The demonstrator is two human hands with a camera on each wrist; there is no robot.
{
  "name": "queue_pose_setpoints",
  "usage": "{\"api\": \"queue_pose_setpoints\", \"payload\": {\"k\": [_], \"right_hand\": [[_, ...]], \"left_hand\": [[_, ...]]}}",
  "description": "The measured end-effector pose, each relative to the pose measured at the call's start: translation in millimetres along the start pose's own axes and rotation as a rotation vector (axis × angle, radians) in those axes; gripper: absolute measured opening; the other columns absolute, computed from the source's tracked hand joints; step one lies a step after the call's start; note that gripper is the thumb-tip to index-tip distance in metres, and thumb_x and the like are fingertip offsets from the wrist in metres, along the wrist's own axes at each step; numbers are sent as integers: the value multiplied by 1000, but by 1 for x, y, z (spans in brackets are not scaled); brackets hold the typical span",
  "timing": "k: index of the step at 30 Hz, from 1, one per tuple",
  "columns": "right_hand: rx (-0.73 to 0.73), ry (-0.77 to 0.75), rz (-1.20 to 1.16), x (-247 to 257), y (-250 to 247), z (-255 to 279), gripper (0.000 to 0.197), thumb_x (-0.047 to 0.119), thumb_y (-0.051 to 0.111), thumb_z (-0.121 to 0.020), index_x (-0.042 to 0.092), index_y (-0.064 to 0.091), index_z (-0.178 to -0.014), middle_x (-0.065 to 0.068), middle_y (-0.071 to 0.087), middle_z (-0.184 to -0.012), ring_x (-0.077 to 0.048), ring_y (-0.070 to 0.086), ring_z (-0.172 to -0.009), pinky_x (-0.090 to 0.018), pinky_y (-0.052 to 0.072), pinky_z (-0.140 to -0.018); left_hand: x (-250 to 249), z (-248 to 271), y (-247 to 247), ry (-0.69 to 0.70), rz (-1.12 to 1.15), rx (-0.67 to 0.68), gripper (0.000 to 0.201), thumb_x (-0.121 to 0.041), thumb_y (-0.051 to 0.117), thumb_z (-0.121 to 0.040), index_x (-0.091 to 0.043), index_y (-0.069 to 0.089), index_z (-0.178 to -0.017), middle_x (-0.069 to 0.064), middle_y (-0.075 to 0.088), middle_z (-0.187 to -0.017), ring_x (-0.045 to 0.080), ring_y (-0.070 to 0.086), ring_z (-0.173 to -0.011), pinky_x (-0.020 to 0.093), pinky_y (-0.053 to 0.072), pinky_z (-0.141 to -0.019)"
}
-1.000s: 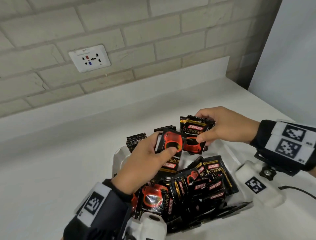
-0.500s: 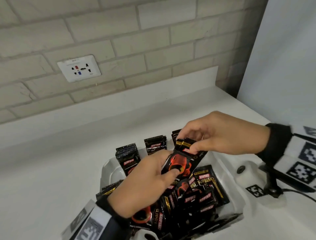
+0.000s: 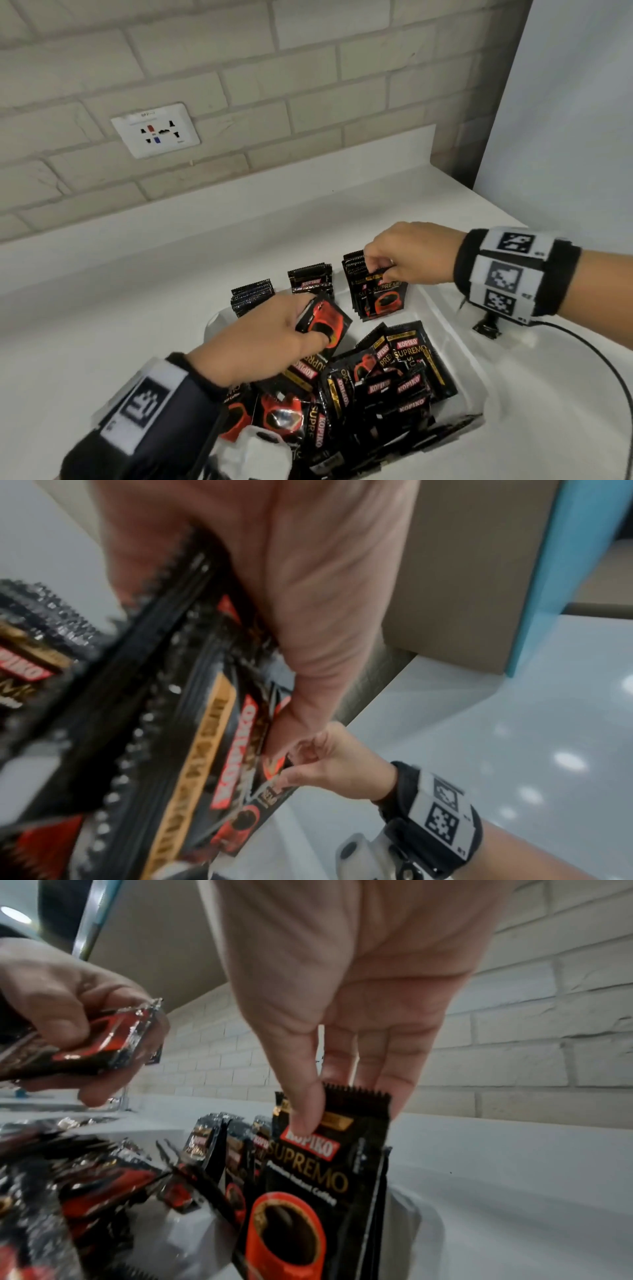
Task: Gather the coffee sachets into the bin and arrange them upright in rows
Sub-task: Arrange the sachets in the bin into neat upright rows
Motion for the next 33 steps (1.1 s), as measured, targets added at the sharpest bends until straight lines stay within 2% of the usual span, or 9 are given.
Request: {"api": "queue_pose_setpoints", "payload": {"k": [2,6,10,13,16,19,21,24,33], "right_hand": [[29,-27,44,4,4,-5,15,18,57,-89,21,56,-103,14,43,-77,-12,49,-82,-17,32,-56],[32,-65,123,8,10,-11,12,10,52,-88,18,53,-97,4,49,-93,-16,50,-83,-21,33,-56],[2,-62,171,5,14,-12,14,9,50,-86,22,44,-88,3,50,-95,-17,48,-81,-21,29,-51],[-45,-45,197,2,15,-12,11,13,51,-86,19,51,-95,4,54,-98,-15,46,-80,-22,28,-51],[-82,-45,213,2,17,-10,13,15,51,-86,17,52,-99,2,54,-98,-16,46,-79,-25,31,-53],[-128,-67,251,2,19,-8,20,20,52,-86,19,50,-106,2,54,-102,-19,52,-90,-29,39,-67],[-148,-62,256,1,19,-8,27,23,53,-87,21,48,-113,3,52,-108,-19,51,-96,-28,36,-72],[-162,-45,264,-1,18,-9,34,28,55,-87,23,45,-119,3,49,-112,-18,49,-99,-26,32,-72],[-183,-19,214,0,12,-7,41,32,57,-86,25,42,-123,5,49,-110,-15,49,-92,-24,32,-72]], "left_hand": [[3,-10,1,-56,-16,52,11,-19,61,-88,-15,58,-97,-3,60,-75,6,58,-61,17,48,-61],[4,-29,5,-130,-15,105,7,-17,61,-87,-19,54,-86,-5,59,-72,7,56,-59,19,46,-63],[2,-41,5,-160,6,110,10,-15,59,-88,-17,55,-97,1,60,-83,15,58,-72,27,49,-74],[1,-48,1,-134,7,42,17,-17,58,-89,-11,56,-105,0,61,-82,14,59,-72,24,49,-70],[3,-52,-3,-131,-19,-20,6,-17,59,-88,-15,55,-92,0,58,-78,15,54,-70,23,44,-66],[10,-54,-8,-139,-20,-50,4,-14,59,-88,-14,55,-89,3,58,-79,16,53,-70,24,42,-66],[15,-56,-10,-133,-9,-65,6,-12,58,-88,-9,57,-94,5,60,-82,17,54,-72,27,44,-69],[19,-60,-11,-135,8,-75,16,-11,58,-88,-5,59,-103,9,63,-87,20,57,-75,30,46,-73],[21,-61,-15,-106,122,-85,10,-10,61,-87,-12,60,-97,6,65,-82,18,59,-70,28,48,-68]]}}
Point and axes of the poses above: each hand's wrist, its own z-axis away from the middle knuckle, its own y-axis out of the palm, x = y × z, the point moved 1 cm from there along -z, towards the middle knuckle
